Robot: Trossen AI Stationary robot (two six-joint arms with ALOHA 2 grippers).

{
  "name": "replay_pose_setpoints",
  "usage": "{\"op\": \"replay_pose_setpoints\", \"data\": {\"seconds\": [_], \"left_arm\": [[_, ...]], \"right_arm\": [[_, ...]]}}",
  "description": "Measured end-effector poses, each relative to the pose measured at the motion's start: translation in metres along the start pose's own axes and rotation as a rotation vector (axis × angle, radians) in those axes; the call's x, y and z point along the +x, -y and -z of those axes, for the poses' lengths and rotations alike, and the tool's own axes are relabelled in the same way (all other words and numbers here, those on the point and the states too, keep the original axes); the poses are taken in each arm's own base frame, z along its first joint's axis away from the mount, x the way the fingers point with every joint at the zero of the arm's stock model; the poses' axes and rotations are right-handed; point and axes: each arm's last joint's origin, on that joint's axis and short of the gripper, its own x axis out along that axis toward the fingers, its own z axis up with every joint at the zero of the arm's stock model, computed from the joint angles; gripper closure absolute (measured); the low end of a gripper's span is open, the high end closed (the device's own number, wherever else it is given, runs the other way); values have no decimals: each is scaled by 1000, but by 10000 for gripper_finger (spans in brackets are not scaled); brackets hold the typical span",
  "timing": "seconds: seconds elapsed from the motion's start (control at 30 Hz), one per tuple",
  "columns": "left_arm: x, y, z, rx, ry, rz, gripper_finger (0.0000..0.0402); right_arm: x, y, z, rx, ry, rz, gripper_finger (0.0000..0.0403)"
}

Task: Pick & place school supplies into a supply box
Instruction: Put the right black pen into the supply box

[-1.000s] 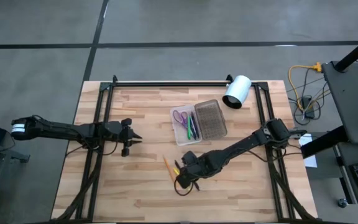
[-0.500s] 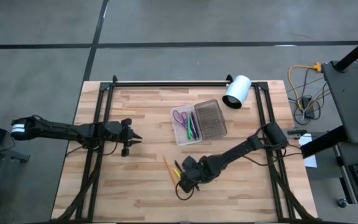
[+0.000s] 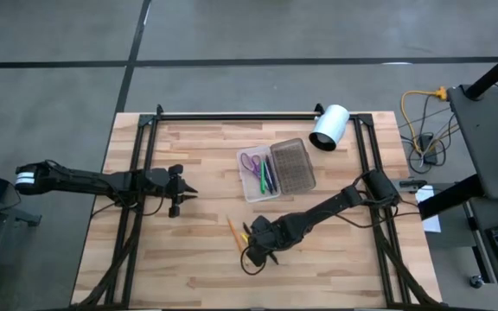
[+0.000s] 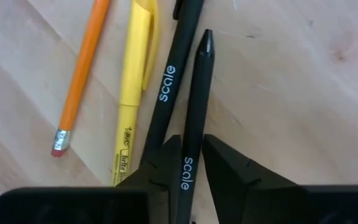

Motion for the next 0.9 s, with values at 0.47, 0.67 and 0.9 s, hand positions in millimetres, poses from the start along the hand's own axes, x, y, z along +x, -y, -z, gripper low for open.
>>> {"op": "replay_pose_setpoints", "data": {"seconds": [0.47, 0.67, 0.9], "left_arm": [[0, 0, 0, 0, 0, 0, 335], [0, 0, 0, 0, 0, 0, 335], [0, 0, 0, 0, 0, 0, 335]], "right_arm": [[-1, 9, 2, -186, -45, 81, 359], [-2, 13, 2, -193, -17, 142, 360], [-1, 14, 2, -174, -5, 151, 360]]}}
